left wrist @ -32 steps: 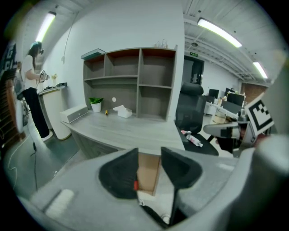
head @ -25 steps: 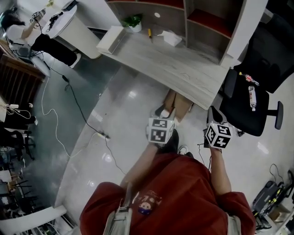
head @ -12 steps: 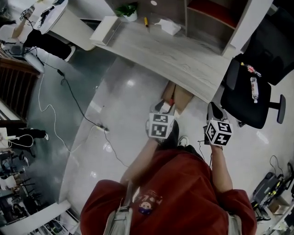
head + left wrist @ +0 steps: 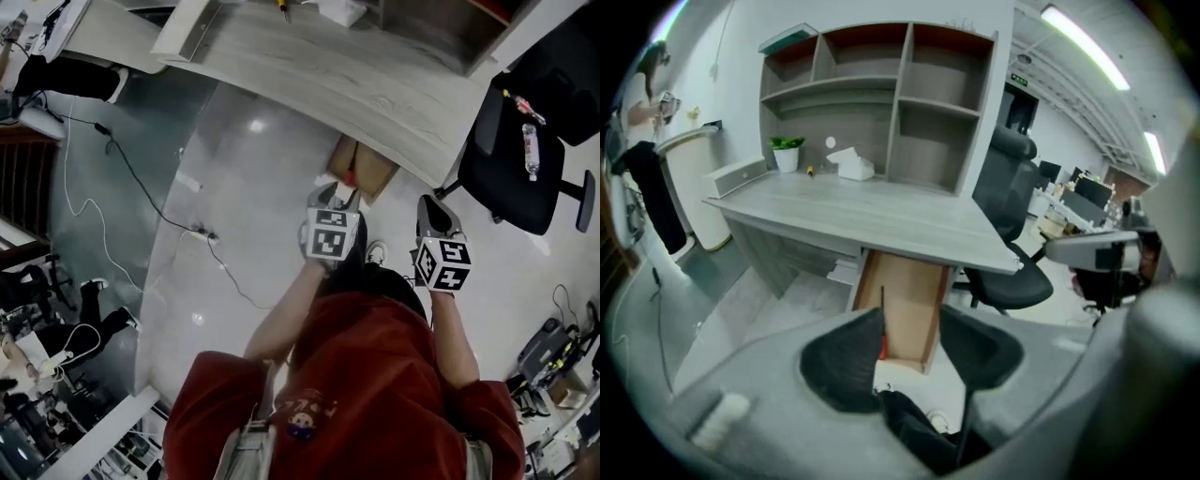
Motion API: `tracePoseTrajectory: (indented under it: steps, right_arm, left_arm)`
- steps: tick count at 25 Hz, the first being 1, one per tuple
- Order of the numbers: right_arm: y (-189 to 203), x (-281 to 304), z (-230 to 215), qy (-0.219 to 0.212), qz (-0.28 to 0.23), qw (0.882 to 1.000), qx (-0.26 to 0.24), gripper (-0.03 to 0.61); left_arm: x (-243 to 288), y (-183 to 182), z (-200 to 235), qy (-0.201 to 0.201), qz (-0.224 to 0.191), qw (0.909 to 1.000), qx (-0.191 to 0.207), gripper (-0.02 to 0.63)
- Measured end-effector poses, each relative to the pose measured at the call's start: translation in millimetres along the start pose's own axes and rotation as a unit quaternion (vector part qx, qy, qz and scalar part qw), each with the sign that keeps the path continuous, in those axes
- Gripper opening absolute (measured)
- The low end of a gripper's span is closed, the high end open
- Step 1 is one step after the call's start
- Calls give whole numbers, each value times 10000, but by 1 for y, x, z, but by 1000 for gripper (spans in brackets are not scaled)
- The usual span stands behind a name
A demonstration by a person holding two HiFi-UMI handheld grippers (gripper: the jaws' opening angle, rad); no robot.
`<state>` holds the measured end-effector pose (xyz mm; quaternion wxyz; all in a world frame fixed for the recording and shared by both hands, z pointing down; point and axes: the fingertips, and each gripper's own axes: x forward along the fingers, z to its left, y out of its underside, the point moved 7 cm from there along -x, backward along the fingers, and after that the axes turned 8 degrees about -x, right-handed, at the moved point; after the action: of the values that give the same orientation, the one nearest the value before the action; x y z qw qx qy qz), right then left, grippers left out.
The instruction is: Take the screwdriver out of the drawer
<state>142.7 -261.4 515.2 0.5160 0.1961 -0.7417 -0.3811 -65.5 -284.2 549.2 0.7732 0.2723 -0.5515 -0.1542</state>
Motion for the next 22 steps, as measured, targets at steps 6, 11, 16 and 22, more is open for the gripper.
tracePoseTrajectory:
  steps: [6,11,16,22]
  right_arm:
    - [25,32,14,-231,399,9989,-79,2]
    - [37,60,14,-310,628,9975,-134,2]
    - [53,89,7,-294,786,9964,-103,2]
    - [75,114,3,-314,1026,9942,41,2]
  left_arm:
    - [53,21,28,62,367,9992,-120,190]
    - [99,36,46,118,613,9979,-198,190]
    - [145,50,65,163,780,9965,-265,190]
    - [190,65,82,194,981,9948,-198,190]
